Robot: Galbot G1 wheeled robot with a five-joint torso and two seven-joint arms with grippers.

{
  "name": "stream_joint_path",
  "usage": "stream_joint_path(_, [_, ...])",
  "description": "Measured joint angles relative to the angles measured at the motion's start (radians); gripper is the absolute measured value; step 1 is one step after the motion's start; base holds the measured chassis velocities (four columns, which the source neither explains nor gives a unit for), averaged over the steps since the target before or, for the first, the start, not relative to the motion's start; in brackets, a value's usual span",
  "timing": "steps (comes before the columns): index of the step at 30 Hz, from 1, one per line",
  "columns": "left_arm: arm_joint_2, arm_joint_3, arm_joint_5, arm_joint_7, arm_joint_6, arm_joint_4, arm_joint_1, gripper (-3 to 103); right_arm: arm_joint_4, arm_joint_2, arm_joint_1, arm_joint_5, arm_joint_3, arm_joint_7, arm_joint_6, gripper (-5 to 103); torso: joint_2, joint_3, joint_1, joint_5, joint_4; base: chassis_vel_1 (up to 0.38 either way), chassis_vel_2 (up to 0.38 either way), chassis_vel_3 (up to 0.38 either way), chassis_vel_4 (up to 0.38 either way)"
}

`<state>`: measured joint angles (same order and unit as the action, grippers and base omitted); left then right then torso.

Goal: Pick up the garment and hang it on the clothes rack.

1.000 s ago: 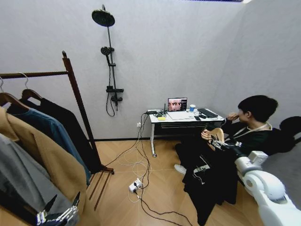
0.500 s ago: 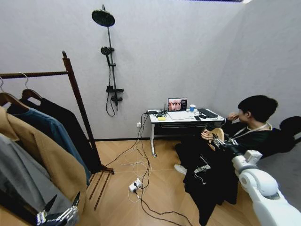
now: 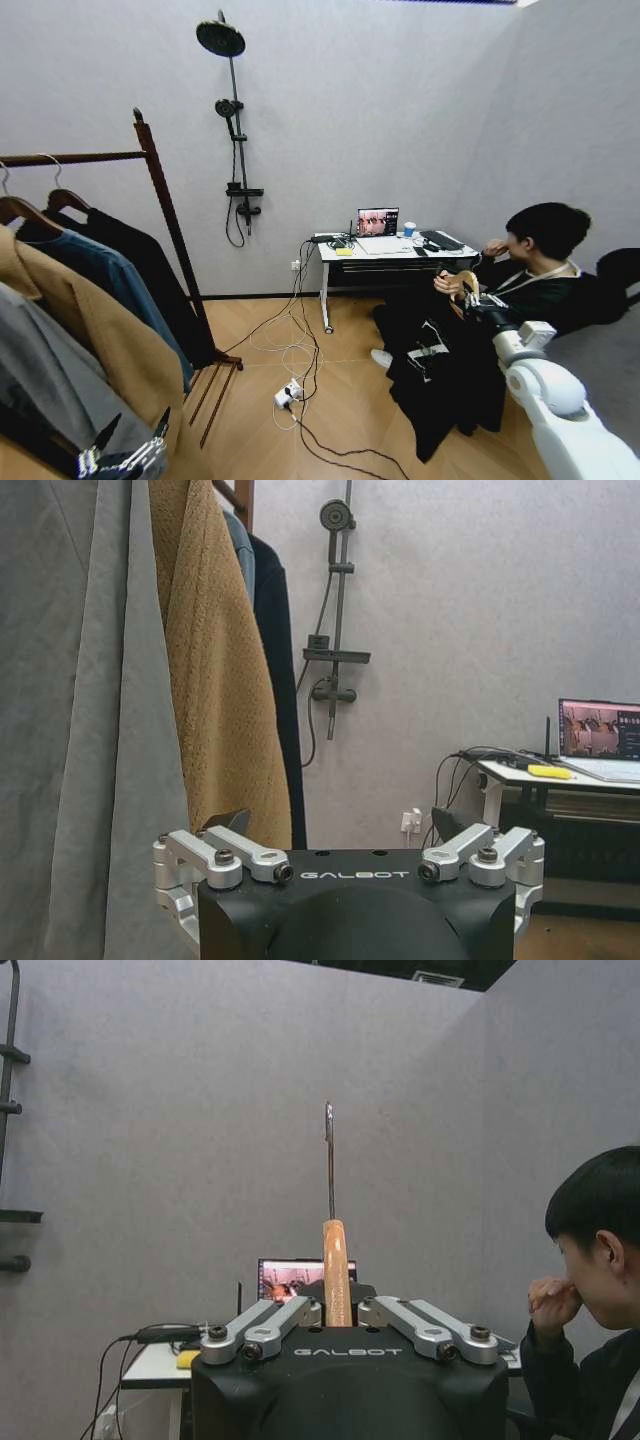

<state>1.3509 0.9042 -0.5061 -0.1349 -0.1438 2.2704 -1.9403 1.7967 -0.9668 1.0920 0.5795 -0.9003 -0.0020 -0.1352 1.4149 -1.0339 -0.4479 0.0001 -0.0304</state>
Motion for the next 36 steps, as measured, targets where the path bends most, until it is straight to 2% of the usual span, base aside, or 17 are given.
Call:
stream_joint_path(6, [0.0, 0.0, 0.0, 0.0, 0.0, 0.0, 0.0, 100, 0.027, -0.005, 0.004, 0.035, 0.0, -0.002, 0.044, 10, 0.0, 0.0, 0.0, -0.0003, 0.0001, 0.0, 0.0, 0.0, 0.0])
stream_joint_path(11, [0.0, 0.0, 0.0, 0.0, 0.0, 0.0, 0.0, 100, 0.067, -0.01, 0.12, 0.09, -0.013, -0.095, 0.046, 10, 0.0, 0.0, 0.0, -0.0001, 0.0, 0.0, 0.0, 0.0, 0.0])
stream_joint_path(18, [0.0, 0.0, 0.0, 0.0, 0.0, 0.0, 0.0, 100, 0.126, -0.025, 0.223, 0.103, -0.039, -0.141, 0.094, 10, 0.0, 0.0, 0.0, -0.0001, -0.0001, 0.0, 0.0, 0.0, 0.0])
stream_joint_path(25, [0.0, 0.0, 0.0, 0.0, 0.0, 0.0, 0.0, 100, 0.168, -0.023, 0.24, 0.139, -0.064, -0.154, 0.088, 10, 0.0, 0.0, 0.0, -0.0003, 0.0001, 0.0, 0.0, 0.0, 0.0])
stream_joint_path(30, [0.0, 0.0, 0.0, 0.0, 0.0, 0.0, 0.0, 100, 0.193, -0.037, 0.272, 0.13, -0.064, -0.163, 0.115, 10, 0.0, 0.0, 0.0, -0.0001, 0.0001, 0.0, 0.0, 0.0, 0.0])
stream_joint_path(36, [0.0, 0.0, 0.0, 0.0, 0.0, 0.0, 0.0, 100, 0.189, -0.019, 0.281, 0.121, -0.062, -0.153, 0.154, 10, 0.0, 0.0, 0.0, -0.0002, 0.0001, -0.039, 0.038, 0.054, -0.05])
